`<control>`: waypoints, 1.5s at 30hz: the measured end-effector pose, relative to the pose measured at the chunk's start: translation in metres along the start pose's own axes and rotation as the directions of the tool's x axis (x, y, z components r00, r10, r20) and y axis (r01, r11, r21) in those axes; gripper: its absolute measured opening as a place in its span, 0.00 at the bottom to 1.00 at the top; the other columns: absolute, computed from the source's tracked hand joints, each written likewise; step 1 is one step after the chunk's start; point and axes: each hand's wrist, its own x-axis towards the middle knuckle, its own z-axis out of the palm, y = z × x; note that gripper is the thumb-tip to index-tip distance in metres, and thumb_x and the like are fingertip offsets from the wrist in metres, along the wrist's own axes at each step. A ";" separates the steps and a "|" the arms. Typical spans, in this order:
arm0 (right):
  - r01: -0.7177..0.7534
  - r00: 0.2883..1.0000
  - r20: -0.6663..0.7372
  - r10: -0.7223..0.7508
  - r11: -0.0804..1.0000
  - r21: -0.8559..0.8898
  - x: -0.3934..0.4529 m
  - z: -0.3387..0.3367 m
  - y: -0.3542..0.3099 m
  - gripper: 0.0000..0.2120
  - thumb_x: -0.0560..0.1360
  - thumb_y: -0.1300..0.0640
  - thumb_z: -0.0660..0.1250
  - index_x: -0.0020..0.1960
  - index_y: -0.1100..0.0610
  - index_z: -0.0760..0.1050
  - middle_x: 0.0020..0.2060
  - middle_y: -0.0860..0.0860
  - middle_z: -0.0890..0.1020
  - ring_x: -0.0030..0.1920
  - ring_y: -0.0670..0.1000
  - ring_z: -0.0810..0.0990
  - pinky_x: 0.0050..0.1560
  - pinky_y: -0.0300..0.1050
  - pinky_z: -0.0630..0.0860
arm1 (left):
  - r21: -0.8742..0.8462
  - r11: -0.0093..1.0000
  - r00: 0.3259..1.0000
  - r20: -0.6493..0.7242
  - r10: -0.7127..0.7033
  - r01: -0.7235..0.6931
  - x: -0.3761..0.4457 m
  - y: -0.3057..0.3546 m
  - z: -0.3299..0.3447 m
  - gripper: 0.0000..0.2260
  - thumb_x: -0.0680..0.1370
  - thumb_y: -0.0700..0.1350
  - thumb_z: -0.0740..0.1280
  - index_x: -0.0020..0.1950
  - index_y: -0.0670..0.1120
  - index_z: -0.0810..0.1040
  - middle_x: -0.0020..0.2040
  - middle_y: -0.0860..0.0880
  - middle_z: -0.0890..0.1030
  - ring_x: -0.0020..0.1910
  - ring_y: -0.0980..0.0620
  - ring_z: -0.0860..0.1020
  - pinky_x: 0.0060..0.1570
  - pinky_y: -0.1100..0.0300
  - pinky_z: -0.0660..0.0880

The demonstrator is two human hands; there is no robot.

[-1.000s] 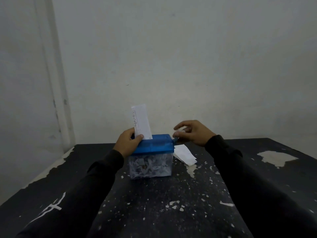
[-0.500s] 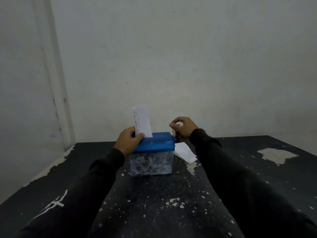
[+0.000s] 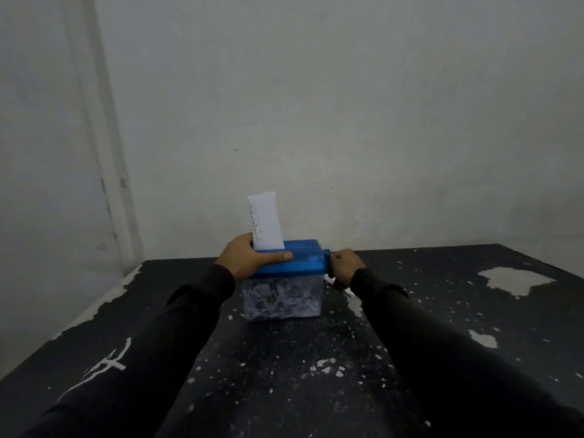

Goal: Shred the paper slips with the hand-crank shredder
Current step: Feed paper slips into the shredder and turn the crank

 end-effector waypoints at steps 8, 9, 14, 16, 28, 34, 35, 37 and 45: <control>0.023 0.999 -0.039 -0.015 0.973 0.228 -0.061 0.001 0.009 0.20 0.85 0.47 0.53 0.46 0.57 0.77 0.32 0.52 0.75 0.28 0.47 0.69 0.25 0.40 0.66 | -0.002 1.000 0.998 0.068 0.003 -0.003 0.004 0.002 -0.005 0.33 0.63 0.66 0.79 0.62 0.51 0.82 0.56 0.53 0.84 0.52 0.54 0.82 0.52 0.60 0.77; 0.032 0.999 -0.022 -0.027 0.949 0.314 -0.067 -0.003 0.004 0.19 0.85 0.48 0.53 0.47 0.56 0.77 0.31 0.51 0.74 0.26 0.47 0.67 0.25 0.40 0.63 | 0.002 1.000 0.997 0.077 0.008 -0.008 0.004 0.001 -0.005 0.35 0.61 0.69 0.79 0.62 0.51 0.82 0.55 0.54 0.84 0.52 0.54 0.82 0.52 0.59 0.78; -0.001 0.987 0.134 -0.092 0.820 0.572 -0.069 -0.030 -0.018 0.15 0.80 0.51 0.62 0.36 0.55 0.69 0.28 0.50 0.62 0.26 0.50 0.59 0.28 0.42 0.57 | -0.012 0.999 0.994 0.100 0.036 -0.035 0.004 0.003 -0.006 0.27 0.62 0.66 0.79 0.56 0.56 0.81 0.53 0.57 0.84 0.51 0.57 0.81 0.52 0.60 0.76; 0.069 0.982 0.104 -0.156 0.818 0.570 -0.057 -0.039 -0.025 0.19 0.81 0.47 0.66 0.36 0.57 0.74 0.26 0.49 0.63 0.25 0.50 0.62 0.28 0.41 0.58 | -0.023 0.999 0.993 0.102 0.051 -0.049 0.003 0.003 -0.007 0.29 0.61 0.67 0.80 0.57 0.55 0.81 0.53 0.57 0.84 0.51 0.56 0.82 0.52 0.61 0.77; 0.188 0.970 -0.210 -0.123 0.925 0.329 0.024 -0.015 -0.026 0.20 0.80 0.45 0.68 0.37 0.59 0.73 0.31 0.57 0.75 0.25 0.54 0.71 0.23 0.40 0.68 | -0.009 0.997 0.993 0.089 0.074 -0.074 0.004 -0.003 -0.008 0.26 0.64 0.63 0.80 0.56 0.52 0.84 0.50 0.55 0.87 0.47 0.57 0.84 0.51 0.59 0.80; 0.026 0.996 -0.084 -0.012 0.985 0.169 0.021 0.000 0.000 0.19 0.81 0.54 0.65 0.32 0.58 0.72 0.28 0.55 0.72 0.29 0.52 0.70 0.29 0.44 0.69 | -0.014 0.997 0.995 0.073 0.073 -0.072 0.003 -0.005 -0.007 0.35 0.57 0.70 0.78 0.56 0.51 0.84 0.49 0.54 0.87 0.46 0.57 0.84 0.48 0.61 0.80; 0.007 0.999 -0.051 0.001 0.987 0.161 0.012 0.005 0.009 0.19 0.81 0.57 0.64 0.31 0.58 0.72 0.27 0.55 0.71 0.29 0.52 0.69 0.29 0.44 0.68 | -0.016 0.998 0.995 0.073 0.068 -0.067 0.004 -0.005 -0.007 0.34 0.57 0.70 0.78 0.54 0.50 0.85 0.48 0.53 0.87 0.45 0.57 0.84 0.48 0.60 0.80; 0.001 1.000 -0.023 0.002 0.991 0.135 -0.012 0.009 0.023 0.22 0.83 0.57 0.62 0.30 0.57 0.71 0.25 0.51 0.73 0.25 0.49 0.68 0.27 0.40 0.66 | -0.014 0.998 0.995 0.079 0.064 -0.063 0.005 -0.004 -0.008 0.33 0.57 0.70 0.79 0.53 0.50 0.85 0.47 0.53 0.87 0.44 0.56 0.84 0.47 0.59 0.80; 0.122 0.991 -0.027 -0.128 0.833 0.539 -0.078 -0.020 -0.009 0.16 0.81 0.51 0.62 0.36 0.55 0.72 0.25 0.47 0.65 0.25 0.49 0.62 0.27 0.40 0.59 | -0.006 0.998 0.990 0.122 0.068 -0.068 0.000 0.009 -0.008 0.19 0.68 0.57 0.79 0.54 0.52 0.81 0.51 0.54 0.84 0.46 0.60 0.81 0.39 0.71 0.74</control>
